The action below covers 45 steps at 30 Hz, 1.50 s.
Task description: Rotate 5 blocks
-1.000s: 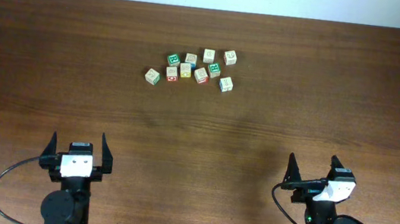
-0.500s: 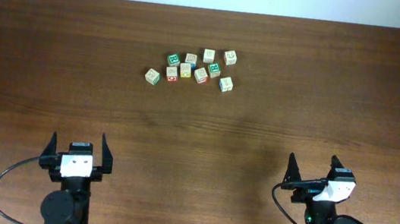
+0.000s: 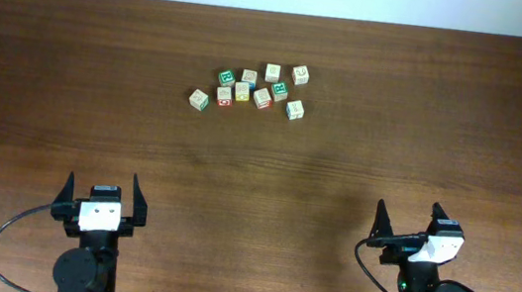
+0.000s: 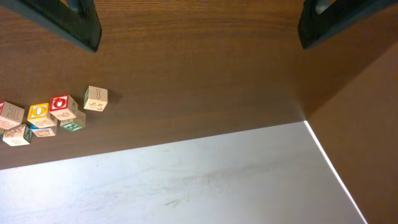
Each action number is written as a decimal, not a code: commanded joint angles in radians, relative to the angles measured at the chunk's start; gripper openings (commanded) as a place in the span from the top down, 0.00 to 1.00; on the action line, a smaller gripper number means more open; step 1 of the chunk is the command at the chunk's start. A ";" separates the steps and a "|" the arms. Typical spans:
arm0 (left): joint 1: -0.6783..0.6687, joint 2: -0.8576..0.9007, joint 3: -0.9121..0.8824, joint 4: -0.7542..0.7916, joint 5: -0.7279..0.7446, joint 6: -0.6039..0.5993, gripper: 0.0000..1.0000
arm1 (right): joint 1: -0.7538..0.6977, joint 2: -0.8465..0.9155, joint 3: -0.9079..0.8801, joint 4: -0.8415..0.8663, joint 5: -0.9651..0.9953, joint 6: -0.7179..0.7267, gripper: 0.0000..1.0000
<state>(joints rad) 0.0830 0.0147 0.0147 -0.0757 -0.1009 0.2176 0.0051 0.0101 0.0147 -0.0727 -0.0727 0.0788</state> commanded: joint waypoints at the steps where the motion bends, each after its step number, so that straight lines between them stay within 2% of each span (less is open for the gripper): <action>1: 0.003 -0.010 -0.006 0.000 0.011 0.013 0.01 | -0.006 -0.006 -0.009 0.002 0.005 0.005 0.02; 24: 0.003 -0.010 -0.006 0.000 0.012 0.012 0.01 | -0.006 -0.006 -0.009 0.003 0.005 0.005 0.02; 36: 0.003 -0.010 0.003 -0.003 0.082 0.012 0.01 | -0.006 -0.007 -0.009 0.045 -0.003 0.004 0.02; 40: 0.003 0.010 0.087 -0.058 0.158 0.011 0.01 | -0.006 0.000 0.005 0.055 -0.014 0.004 0.02; 45: 0.003 0.122 0.245 -0.161 0.158 0.012 0.01 | -0.006 0.029 0.071 0.055 -0.018 0.004 0.02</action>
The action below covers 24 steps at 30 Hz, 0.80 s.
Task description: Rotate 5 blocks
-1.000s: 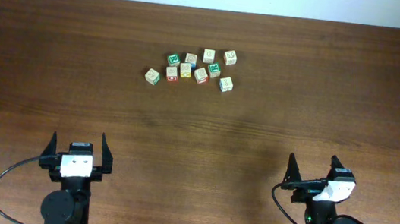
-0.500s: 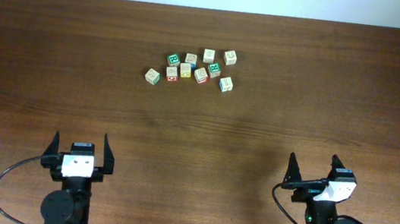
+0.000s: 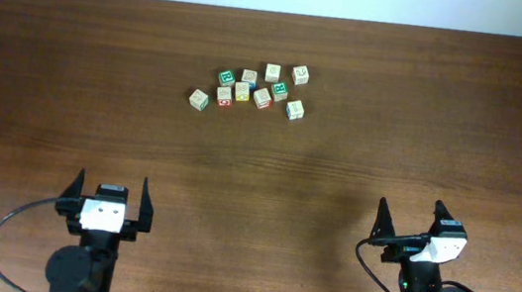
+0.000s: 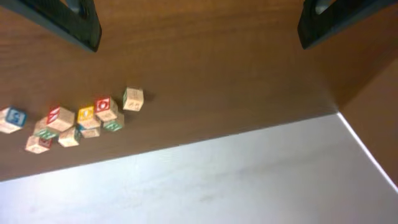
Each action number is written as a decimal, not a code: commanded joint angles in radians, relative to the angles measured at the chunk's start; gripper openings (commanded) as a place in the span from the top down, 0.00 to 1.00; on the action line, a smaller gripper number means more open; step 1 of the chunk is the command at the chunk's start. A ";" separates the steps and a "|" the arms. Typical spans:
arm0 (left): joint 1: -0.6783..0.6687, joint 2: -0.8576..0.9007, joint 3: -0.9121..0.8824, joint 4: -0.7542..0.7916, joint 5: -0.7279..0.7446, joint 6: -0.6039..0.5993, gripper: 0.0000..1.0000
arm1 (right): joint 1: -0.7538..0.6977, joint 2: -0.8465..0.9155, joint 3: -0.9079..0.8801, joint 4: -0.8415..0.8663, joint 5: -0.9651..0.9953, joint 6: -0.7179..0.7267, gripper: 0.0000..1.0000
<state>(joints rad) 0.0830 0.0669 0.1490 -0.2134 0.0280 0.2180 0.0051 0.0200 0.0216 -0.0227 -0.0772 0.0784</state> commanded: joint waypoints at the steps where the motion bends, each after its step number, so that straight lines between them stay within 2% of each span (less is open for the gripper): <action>1: 0.003 0.107 0.147 -0.032 0.029 0.011 0.01 | -0.006 0.035 0.089 0.005 -0.020 -0.003 0.02; 7: 0.003 0.344 0.390 -0.126 0.153 0.011 0.01 | -0.006 0.229 0.274 0.004 -0.047 -0.020 0.02; 13: 0.003 0.655 0.709 -0.336 0.214 -0.053 0.01 | -0.006 0.589 0.579 -0.119 -0.124 -0.022 0.02; 18: 0.003 0.968 0.990 -0.522 0.247 -0.121 0.01 | -0.006 0.944 0.906 -0.358 -0.297 -0.022 0.02; 24: 0.003 1.329 1.278 -0.702 0.269 -0.120 0.01 | 0.012 1.293 1.261 -0.667 -0.369 -0.022 0.02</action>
<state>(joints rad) 0.0830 1.2442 1.2846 -0.8505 0.2642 0.1165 0.0044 1.1858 1.1278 -0.6033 -0.3710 0.0597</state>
